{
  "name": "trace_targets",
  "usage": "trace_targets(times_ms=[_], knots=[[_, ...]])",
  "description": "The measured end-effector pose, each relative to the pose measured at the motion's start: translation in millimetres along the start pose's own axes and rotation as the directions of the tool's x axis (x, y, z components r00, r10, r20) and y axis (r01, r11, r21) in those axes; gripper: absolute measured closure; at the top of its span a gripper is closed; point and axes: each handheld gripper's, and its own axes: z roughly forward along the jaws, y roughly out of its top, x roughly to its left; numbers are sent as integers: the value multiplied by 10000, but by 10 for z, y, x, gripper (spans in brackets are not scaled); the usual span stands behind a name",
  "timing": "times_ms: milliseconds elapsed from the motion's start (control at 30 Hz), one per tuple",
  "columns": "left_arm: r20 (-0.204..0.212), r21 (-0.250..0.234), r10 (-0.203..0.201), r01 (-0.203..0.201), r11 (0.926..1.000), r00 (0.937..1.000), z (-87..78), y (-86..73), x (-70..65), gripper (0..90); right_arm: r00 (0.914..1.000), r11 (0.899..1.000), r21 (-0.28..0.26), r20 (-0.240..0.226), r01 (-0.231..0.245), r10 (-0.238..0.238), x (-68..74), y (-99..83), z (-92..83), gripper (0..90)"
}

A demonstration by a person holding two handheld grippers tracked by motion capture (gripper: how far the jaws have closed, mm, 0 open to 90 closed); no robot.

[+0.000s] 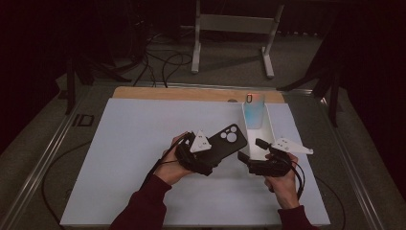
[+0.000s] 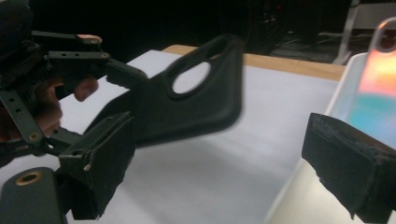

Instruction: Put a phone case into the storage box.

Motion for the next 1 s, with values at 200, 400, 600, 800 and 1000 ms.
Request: trace_targets(times_ms=[200,400,600,800,1000], knots=[[65,-411,252,-249,9988,9997,18,64,-92,151,9995,9998,176,-299,-94,99,51,41,54,131],[176,-605,424,-413,9973,9989,69,114,-164,151,9964,9994,310,-822,-168,193,87,46,82,255],[168,-482,579,-570,9972,9982,110,122,-202,150,9909,9963,442,-1092,-739,784,78,35,78,477],[139,-367,584,-578,9977,9982,142,117,-215,151,9856,9976,428,-1584,-539,600,172,55,99,746],[-142,-894,369,-381,9953,9992,127,87,-203,331,9917,9986,352,-1206,-397,437,227,24,111,863]])
